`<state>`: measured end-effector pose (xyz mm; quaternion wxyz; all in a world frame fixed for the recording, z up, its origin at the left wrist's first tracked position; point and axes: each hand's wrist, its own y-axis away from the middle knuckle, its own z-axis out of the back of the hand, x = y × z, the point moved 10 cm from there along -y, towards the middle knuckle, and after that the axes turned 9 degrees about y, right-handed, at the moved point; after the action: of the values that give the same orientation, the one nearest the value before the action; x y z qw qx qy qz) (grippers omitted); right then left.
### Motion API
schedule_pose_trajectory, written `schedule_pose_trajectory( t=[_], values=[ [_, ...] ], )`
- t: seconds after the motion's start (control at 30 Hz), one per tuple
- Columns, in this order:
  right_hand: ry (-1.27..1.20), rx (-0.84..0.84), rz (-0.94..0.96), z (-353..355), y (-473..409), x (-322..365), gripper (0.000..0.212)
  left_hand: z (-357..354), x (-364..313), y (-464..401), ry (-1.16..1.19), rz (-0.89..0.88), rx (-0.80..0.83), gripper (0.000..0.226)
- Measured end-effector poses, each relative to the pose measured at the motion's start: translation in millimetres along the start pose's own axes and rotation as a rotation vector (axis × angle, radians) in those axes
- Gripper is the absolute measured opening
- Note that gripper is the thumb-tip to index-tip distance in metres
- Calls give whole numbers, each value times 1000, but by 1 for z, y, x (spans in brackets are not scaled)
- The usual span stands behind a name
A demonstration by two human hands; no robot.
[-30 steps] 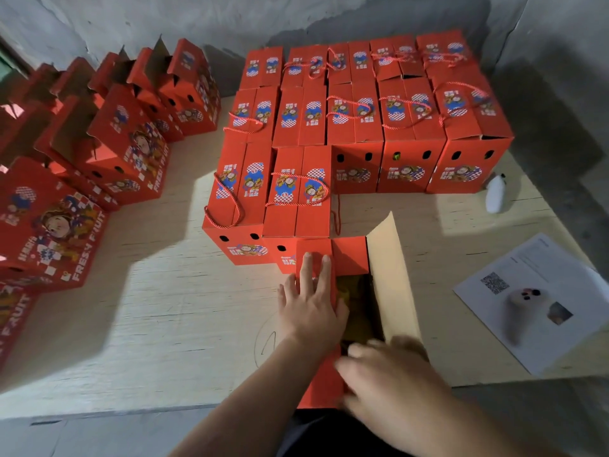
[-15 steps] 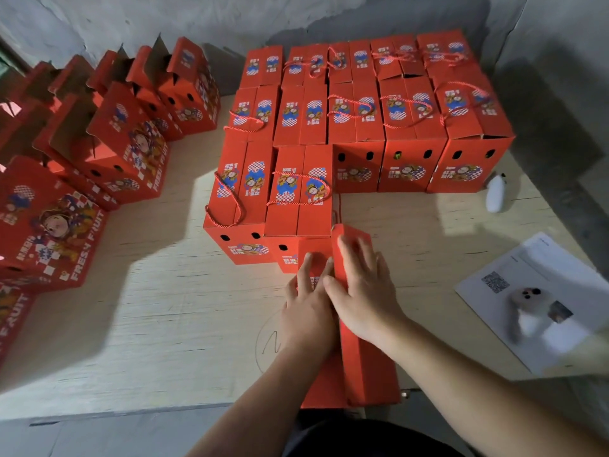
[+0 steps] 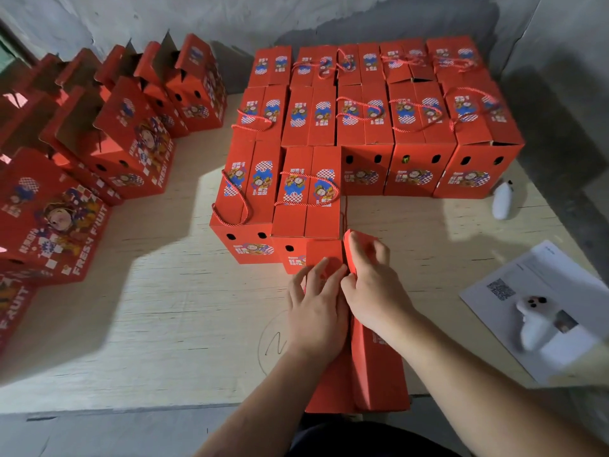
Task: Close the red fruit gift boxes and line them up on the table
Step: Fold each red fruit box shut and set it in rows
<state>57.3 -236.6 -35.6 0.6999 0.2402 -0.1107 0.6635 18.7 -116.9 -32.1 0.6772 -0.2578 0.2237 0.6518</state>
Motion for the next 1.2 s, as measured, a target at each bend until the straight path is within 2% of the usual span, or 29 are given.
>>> schedule_pose_trajectory(
  t=[0.07,0.17,0.37,0.63,0.83,0.93,1.07,1.2],
  values=[
    [144,34,-50,-7,0,2,74,2,-3,2,31,-57,-28,45],
    [304,44,-60,-14,1,5,76,4,0,3,46,-66,-28,44],
    [303,13,-23,-10,2,-3,68,-1,4,-1,73,8,23,46],
    [361,-30,19,-6,-3,2,66,-4,-4,48,-80,-108,131,63],
    [391,-110,4,-18,0,-2,63,-9,4,59,-204,79,205,89],
    [320,-78,21,-16,-2,-6,63,-6,0,57,-196,87,215,79],
    [80,15,39,-4,-7,-15,68,-2,-6,61,12,173,168,61],
    [47,-47,33,5,2,-16,65,-3,-10,65,-27,190,132,59]
  ],
)
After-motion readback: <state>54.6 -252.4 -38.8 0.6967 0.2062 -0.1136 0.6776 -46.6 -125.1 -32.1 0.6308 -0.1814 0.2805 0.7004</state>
